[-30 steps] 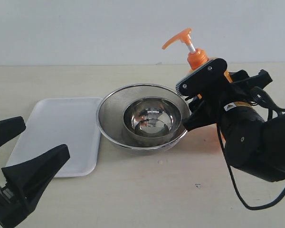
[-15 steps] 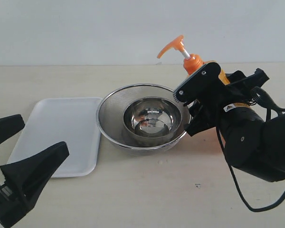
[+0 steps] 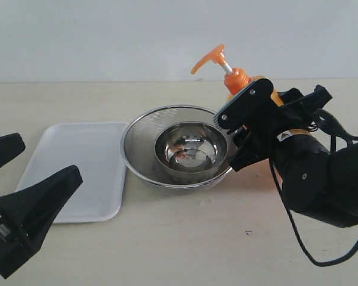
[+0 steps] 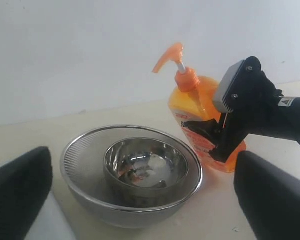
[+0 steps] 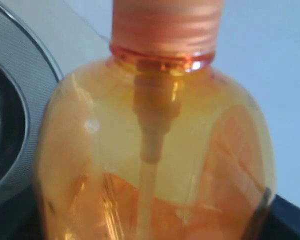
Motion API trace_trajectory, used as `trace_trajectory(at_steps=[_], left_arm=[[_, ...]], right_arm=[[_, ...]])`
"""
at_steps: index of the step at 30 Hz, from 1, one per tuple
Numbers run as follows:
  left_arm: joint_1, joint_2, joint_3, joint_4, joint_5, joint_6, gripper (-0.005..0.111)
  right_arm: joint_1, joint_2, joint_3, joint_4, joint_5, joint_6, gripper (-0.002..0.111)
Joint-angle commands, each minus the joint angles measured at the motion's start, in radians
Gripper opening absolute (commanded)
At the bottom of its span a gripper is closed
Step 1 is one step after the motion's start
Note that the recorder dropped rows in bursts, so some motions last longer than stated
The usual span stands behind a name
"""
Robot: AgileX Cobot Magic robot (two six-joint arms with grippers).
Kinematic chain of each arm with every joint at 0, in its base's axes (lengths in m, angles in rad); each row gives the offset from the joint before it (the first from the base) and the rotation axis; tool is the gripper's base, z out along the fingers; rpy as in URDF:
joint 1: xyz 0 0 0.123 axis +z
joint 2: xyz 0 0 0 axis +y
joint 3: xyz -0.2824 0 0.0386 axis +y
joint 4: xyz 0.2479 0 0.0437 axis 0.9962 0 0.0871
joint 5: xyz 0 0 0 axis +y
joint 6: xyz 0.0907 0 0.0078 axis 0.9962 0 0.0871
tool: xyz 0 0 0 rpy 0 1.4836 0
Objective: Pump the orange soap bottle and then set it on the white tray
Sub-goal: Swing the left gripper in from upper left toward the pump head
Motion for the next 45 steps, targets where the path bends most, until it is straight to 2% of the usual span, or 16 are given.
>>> trace_trajectory(at_steps=[1,21,23,24,25,28,29,33,36,39,42,45], left_arm=[[-0.004,-0.007,0.001,-0.001,-0.014,0.006,0.091],[-0.004,-0.007,0.001,-0.001,-0.008,0.000,0.091],[-0.004,-0.007,0.001,-0.010,-0.011,-0.103,0.085],[-0.004,-0.007,0.001,-0.003,-0.015,-0.105,0.077],[-0.004,-0.007,0.001,0.002,-0.015,-0.105,0.065],[-0.004,-0.007,-0.003,0.026,-0.016,-0.106,0.017],[-0.004,-0.007,-0.012,0.031,-0.015,-0.088,0.006],[-0.002,0.001,-0.110,0.049,0.002,-0.005,0.005],[-0.002,0.043,-0.207,0.012,0.082,0.116,0.005],[0.029,0.123,-0.308,-0.016,0.151,0.233,0.005],[0.100,0.219,-0.408,-0.026,0.200,0.254,0.005],[0.210,0.307,-0.487,-0.011,0.265,0.254,0.005]], right_arm=[[0.000,-0.016,-0.001,-0.040,-0.042,0.002,0.000],[0.000,-0.016,-0.001,-0.055,-0.042,0.039,0.000],[0.000,-0.016,-0.001,-0.055,-0.042,0.039,0.000],[0.000,-0.016,-0.001,-0.055,-0.042,0.039,0.000],[0.000,-0.016,-0.001,-0.055,-0.042,0.039,0.000],[0.000,-0.016,-0.001,-0.057,-0.042,0.039,0.000],[0.000,-0.016,-0.001,-0.057,-0.042,0.039,0.000],[0.000,-0.016,-0.001,-0.062,-0.042,0.039,0.000],[0.000,-0.016,-0.001,-0.062,-0.042,0.041,0.000],[0.000,-0.016,-0.001,-0.071,-0.042,0.067,0.000],[0.000,-0.016,-0.001,-0.083,-0.035,0.099,0.000],[0.000,-0.016,-0.001,-0.107,-0.027,0.113,0.000]])
